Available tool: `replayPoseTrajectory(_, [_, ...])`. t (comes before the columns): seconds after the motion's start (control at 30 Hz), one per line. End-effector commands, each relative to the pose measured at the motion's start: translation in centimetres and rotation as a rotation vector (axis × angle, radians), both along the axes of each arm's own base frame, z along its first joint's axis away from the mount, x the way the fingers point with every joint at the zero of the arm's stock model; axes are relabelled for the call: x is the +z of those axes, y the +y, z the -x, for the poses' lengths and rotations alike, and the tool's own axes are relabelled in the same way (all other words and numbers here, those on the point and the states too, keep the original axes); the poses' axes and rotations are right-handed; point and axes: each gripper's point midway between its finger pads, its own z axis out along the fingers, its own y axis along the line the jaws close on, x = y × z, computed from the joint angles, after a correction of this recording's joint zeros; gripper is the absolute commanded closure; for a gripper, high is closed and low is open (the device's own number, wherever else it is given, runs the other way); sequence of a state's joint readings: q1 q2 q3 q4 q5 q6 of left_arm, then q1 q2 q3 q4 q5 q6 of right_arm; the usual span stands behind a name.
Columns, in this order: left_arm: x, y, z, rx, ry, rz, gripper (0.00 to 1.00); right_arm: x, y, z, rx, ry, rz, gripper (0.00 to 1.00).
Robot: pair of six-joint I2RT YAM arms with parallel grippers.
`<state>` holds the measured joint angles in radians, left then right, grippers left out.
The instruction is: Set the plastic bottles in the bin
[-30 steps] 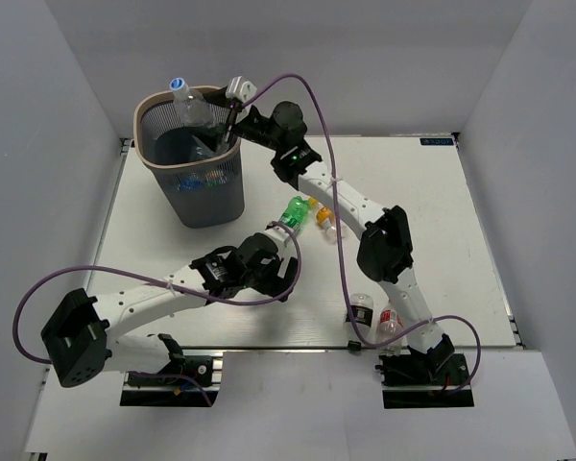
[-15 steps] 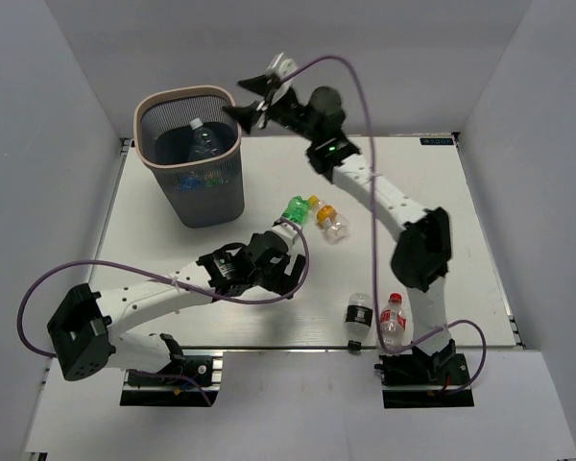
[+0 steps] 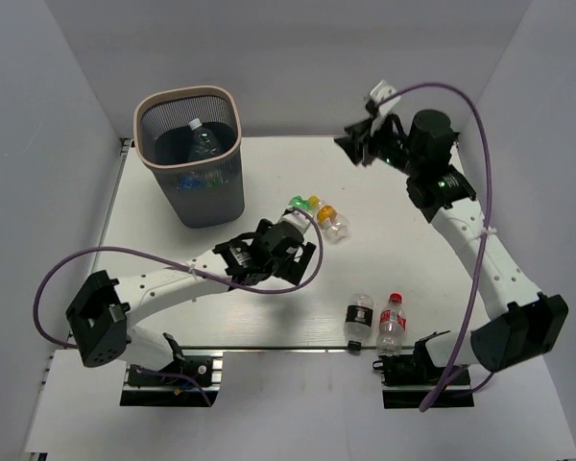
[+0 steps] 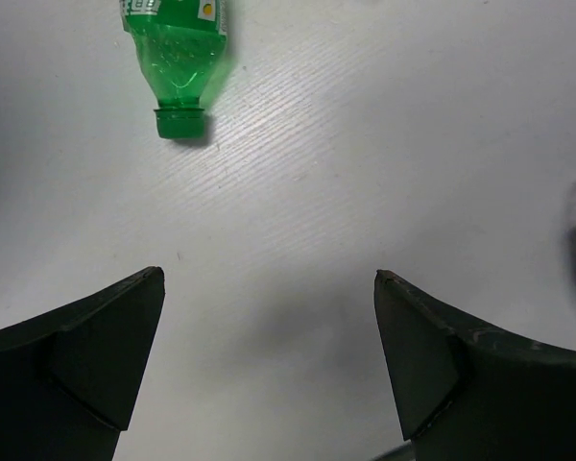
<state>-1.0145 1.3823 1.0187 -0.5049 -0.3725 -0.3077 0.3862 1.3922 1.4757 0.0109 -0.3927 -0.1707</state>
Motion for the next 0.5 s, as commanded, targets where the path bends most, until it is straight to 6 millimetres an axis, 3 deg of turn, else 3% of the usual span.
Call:
replayPoseTrajectory(0.0, [1.1,0.2,-2.4,0.042,-0.063,-0.061,0.0,-9.1,-2.9,2.3,-0.016,0.213,0.175,0.54])
replayPoseTrajectory(0.03, [1.0,0.0,-2.6,0.042,-0.061,-0.064,0.0,-10.6,-3.2,3.1,-0.012,0.263,0.194,0.46])
replayPoseTrajectory(0.07, [1.5,0.1,-3.3,0.06,-0.093,-0.083,0.0,-12.9,-4.1,3.3,-0.027,0.313,0.211,0.44])
replayPoseTrajectory(0.1, [1.7,0.1,-4.1,0.082,-0.108,-0.084,0.0,-12.5,-4.6,4.1,-0.033,0.303,0.204,0.43])
replayPoseTrajectory(0.13, [1.1,0.1,-4.6,0.09,-0.113,-0.119,0.0,-13.0,-4.9,4.5,-0.033,0.313,0.204,0.42])
replayPoseTrajectory(0.17, [1.2,-0.4,-5.1,0.098,-0.124,-0.118,0.0,-14.6,-5.2,5.4,-0.03,0.347,0.212,0.42])
replayPoseTrajectory(0.23, [2.0,-0.7,-6.9,0.131,-0.148,-0.125,0.0,-14.9,-6.1,5.9,-0.047,0.355,0.212,0.4])
replayPoseTrajectory(0.27, [1.6,-1.6,-7.5,0.131,-0.144,-0.132,0.0,-15.9,-6.6,6.1,-0.058,0.392,0.22,0.39])
replayPoseTrajectory(0.3, [1.2,-1.2,-8.2,0.152,-0.14,-0.154,0.0,-16.5,-7.0,6.3,-0.064,0.423,0.225,0.39])
replayPoseTrajectory(0.37, [1.2,-1.7,-9.7,0.173,-0.136,-0.147,0.0,-17.1,-7.6,6.6,-0.08,0.484,0.212,0.39])
replayPoseTrajectory(0.4, [-0.3,-1.6,-10.2,0.185,-0.111,-0.175,0.0,-17.4,-7.9,6.9,-0.08,0.517,0.21,0.39])
replayPoseTrajectory(0.47, [-0.8,-1.7,-11.5,0.202,-0.096,-0.178,0.0,-17.8,-8.1,7.3,-0.068,0.546,0.198,0.39])
